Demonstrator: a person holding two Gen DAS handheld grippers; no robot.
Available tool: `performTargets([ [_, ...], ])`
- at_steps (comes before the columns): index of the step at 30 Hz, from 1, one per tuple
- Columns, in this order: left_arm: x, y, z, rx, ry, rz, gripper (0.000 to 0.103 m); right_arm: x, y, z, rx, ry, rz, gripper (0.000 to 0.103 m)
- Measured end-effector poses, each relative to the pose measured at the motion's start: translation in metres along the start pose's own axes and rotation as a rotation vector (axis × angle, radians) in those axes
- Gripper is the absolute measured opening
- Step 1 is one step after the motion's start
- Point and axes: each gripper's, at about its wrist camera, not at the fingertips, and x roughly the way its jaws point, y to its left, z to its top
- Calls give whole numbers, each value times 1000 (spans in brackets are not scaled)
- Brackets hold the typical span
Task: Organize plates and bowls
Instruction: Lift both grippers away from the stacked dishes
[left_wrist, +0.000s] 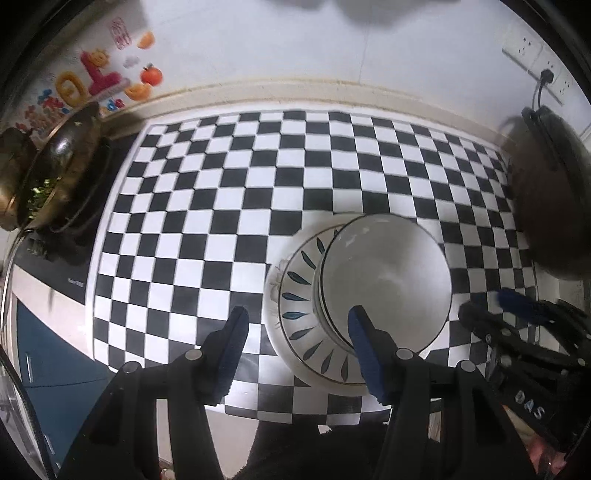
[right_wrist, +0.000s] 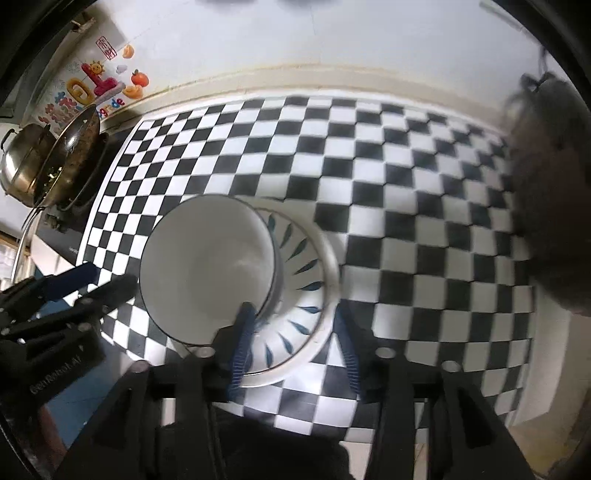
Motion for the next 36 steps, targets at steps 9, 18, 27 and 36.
performTargets([
  [9, -39, -8, -13, -15, -87, 60, 86, -66, -6, -14, -16, -178, -92, 99],
  [18, -100, -14, -31, -45, -232, 99, 98, -136, -12, -27, -14, -328, -89, 102],
  [27, -167, -9, -54, -40, -369, 88, 99, -202, 2, -63, 12, -418, -93, 102],
  [36, -235, 24, -102, -11, -486, 28, 100, -288, 42, -137, 78, -564, -168, 102],
])
